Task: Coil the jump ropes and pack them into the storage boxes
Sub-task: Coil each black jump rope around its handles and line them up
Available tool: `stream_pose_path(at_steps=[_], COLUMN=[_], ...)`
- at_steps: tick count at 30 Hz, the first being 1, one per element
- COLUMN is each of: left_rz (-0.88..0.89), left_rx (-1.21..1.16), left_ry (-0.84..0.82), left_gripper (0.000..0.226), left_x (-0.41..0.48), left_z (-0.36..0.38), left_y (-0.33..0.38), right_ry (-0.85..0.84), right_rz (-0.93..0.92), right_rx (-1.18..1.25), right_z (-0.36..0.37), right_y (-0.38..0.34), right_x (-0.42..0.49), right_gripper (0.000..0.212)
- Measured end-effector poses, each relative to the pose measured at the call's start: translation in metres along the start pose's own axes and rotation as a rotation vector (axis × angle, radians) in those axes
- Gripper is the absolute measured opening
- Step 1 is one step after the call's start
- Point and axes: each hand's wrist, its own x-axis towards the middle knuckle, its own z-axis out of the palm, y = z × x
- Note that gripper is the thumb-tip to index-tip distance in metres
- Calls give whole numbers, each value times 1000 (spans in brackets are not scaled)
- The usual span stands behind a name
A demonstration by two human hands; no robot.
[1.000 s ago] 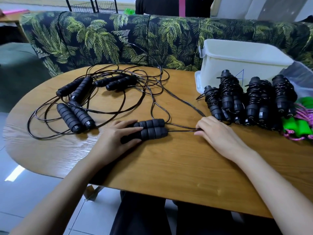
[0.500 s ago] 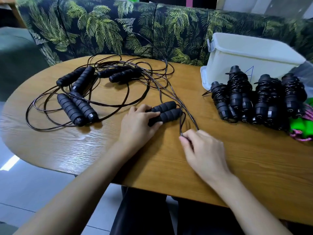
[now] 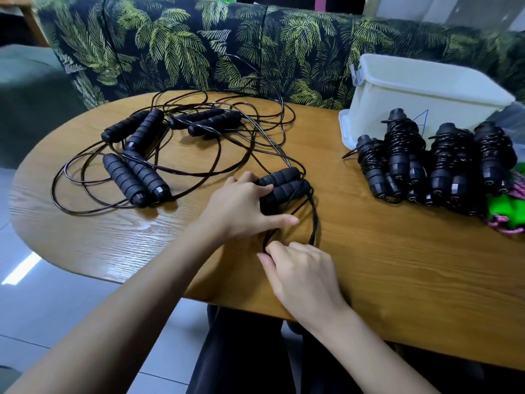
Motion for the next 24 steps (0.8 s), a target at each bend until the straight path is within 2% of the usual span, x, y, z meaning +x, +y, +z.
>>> stream_pose_path(at_steps=[2, 7, 11, 15, 18, 21, 24], left_rz=[12, 46, 51, 62, 77, 108, 107], left_rx=[54, 86, 80, 25, -20, -64, -79], left_ry=[-37, 53, 119, 129, 179, 225, 224], left_gripper=[98, 66, 52, 49, 50, 53, 66], left_x=[1, 4, 6, 5, 4, 4, 7], left_z=[-1, 0, 6, 16, 22, 25, 26], left_y=[2, -2, -11, -22, -29, -31, -33], right_ry=[-25, -36, -180, -391, -458, -492, -525], right_rz=[-12, -100, -131, 54, 193, 305, 335], right_rx=[1, 24, 116, 242, 275, 333, 346], right_z=[0, -8, -21, -31, -32, -27, -22], right_y=[-1, 24, 73, 123, 146, 155, 157], right_x=[3, 9, 17, 27, 32, 34, 34], right_gripper=[30, 30, 32, 32, 15, 19, 22])
